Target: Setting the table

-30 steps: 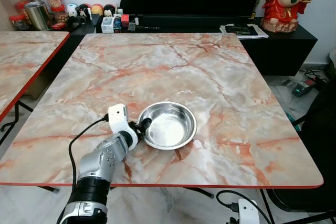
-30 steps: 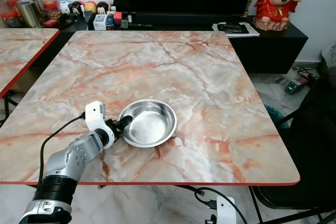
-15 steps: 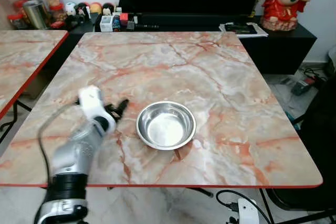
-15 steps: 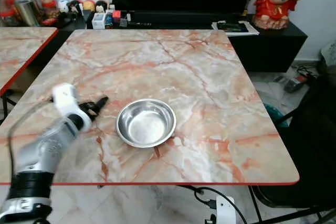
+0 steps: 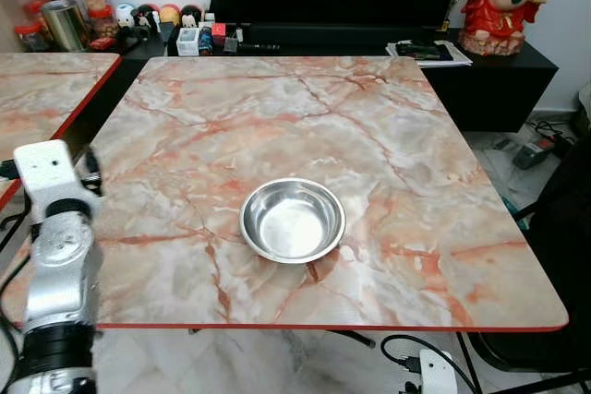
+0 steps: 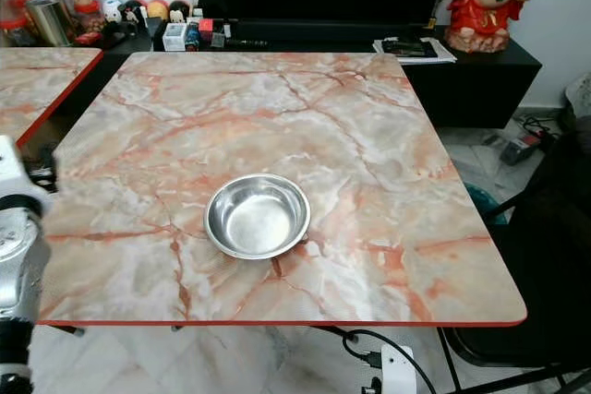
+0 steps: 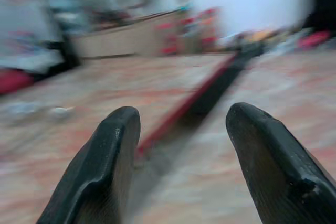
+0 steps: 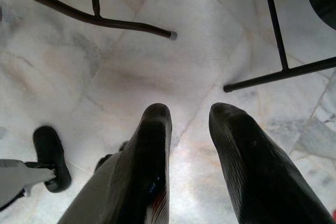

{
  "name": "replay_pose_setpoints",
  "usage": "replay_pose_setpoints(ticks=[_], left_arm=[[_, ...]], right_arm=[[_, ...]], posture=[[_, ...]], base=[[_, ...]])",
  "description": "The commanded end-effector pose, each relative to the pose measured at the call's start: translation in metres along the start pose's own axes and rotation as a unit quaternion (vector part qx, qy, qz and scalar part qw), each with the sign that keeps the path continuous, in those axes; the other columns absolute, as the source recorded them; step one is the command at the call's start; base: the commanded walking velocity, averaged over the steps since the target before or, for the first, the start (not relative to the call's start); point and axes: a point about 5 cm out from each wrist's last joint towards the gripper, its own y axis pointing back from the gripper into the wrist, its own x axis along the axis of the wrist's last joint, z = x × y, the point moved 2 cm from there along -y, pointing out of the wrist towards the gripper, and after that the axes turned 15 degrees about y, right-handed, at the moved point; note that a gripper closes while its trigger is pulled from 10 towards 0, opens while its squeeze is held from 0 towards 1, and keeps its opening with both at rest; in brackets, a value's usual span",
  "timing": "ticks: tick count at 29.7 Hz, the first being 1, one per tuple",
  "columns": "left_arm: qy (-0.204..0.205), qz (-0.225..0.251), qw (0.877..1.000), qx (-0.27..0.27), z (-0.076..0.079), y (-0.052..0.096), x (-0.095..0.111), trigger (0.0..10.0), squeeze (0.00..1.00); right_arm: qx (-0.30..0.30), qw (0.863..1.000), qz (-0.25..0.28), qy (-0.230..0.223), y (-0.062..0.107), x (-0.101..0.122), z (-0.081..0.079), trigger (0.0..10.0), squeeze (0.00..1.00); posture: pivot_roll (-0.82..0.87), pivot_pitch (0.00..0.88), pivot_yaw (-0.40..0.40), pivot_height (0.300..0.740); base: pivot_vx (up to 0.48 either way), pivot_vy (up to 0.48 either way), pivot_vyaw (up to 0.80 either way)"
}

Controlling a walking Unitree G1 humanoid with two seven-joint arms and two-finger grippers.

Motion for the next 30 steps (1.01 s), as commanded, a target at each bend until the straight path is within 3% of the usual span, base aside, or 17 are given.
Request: replay_pose_setpoints(ticks=[1,3,5,6,9,12,14,17,18,19,22,24,27,30], left_arm=[[-0.1,-0.02,0.99,0.093,-0.044,0.006,-0.021,10.0,0.0],[-0.157,-0.033,0.981,0.112,-0.061,0.011,-0.033,10.0,0.0],[-0.169,-0.048,0.973,0.148,-0.08,0.017,-0.043,10.0,0.0],[-0.183,-0.064,0.963,0.187,-0.101,0.026,-0.053,10.0,0.0],[-0.21,-0.083,0.945,0.238,-0.129,0.042,-0.066,10.0,0.0],[-0.234,-0.093,0.927,0.277,-0.149,0.055,-0.073,10.0,0.0],[-0.262,-0.1,0.908,0.31,-0.168,0.069,-0.08,10.0,0.0],[-0.285,-0.109,0.895,0.326,-0.179,0.08,-0.086,10.0,0.0],[-0.286,-0.133,0.889,0.332,-0.184,0.089,-0.096,10.0,0.0],[-0.286,-0.133,0.889,0.332,-0.184,0.089,-0.096,10.0,0.0],[-0.281,-0.226,0.884,0.297,-0.182,0.11,-0.129,10.0,0.0],[-0.278,-0.239,0.883,0.292,-0.181,0.113,-0.134,10.0,0.0],[-0.19,-0.328,0.908,0.178,-0.142,0.14,-0.176,10.0,0.0],[-0.128,-0.395,0.906,0.083,-0.103,0.165,-0.203,10.0,0.0]], right_arm=[[-0.001,1.0,-0.004,0.0,0.001,-0.004,0.001,10.0,0.0],[-0.001,1.0,-0.006,0.001,0.001,-0.006,0.001,10.0,0.0],[-0.001,1.0,-0.007,0.001,0.001,-0.007,0.001,10.0,0.0],[-0.001,1.0,-0.008,0.001,0.001,-0.007,0.002,10.0,0.0],[-0.001,1.0,-0.009,0.0,0.002,-0.008,0.002,10.0,0.0],[-0.001,1.0,-0.009,0.0,0.002,-0.009,0.002,10.0,0.0],[-0.001,1.0,-0.01,0.0,0.002,-0.01,0.002,10.0,0.0],[0.0,1.0,-0.01,0.001,0.002,-0.01,0.001,10.0,0.0],[0.0,1.0,-0.01,0.001,0.002,-0.01,0.001,10.0,0.0],[0.0,1.0,-0.01,0.001,0.002,-0.01,0.001,10.0,0.0],[0.001,1.0,-0.011,-0.001,0.002,-0.01,0.0,10.0,0.0],[0.001,1.0,-0.011,-0.002,0.002,-0.01,0.0,10.0,0.0],[-0.001,1.0,-0.011,-0.003,0.001,-0.008,0.001,10.0,0.0],[-0.005,1.0,-0.011,-0.004,0.001,-0.008,0.003,10.0,0.0]], posture=[[0.0,0.0,-0.01,0.74],[0.01,0.0,-0.01,0.74],[0.01,0.0,-0.01,0.74],[0.01,0.0,-0.009,0.74],[0.01,0.0,-0.008,0.74],[0.01,0.0,-0.009,0.74],[0.02,0.0,-0.009,0.74],[0.02,0.0,-0.008,0.74],[0.02,0.0,-0.007,0.74],[0.02,0.0,-0.007,0.74],[0.02,0.0,-0.001,0.74],[0.02,0.0,-0.001,0.74],[0.0,0.0,0.012,0.74],[-0.01,0.0,0.013,0.74]], base=[[0.0,0.0,0.0],[0.0,0.0,0.0],[0.0,0.0,0.0],[0.0,0.0,0.0],[0.0,0.0,0.0],[0.0,0.0,0.0],[0.0,0.0,0.0],[0.0,0.0,0.0],[0.0,0.0,0.0],[0.0,0.0,0.0],[0.0,0.0,0.0],[0.0,0.0,0.0],[0.0,0.0,0.0],[0.0,0.0,0.0]])
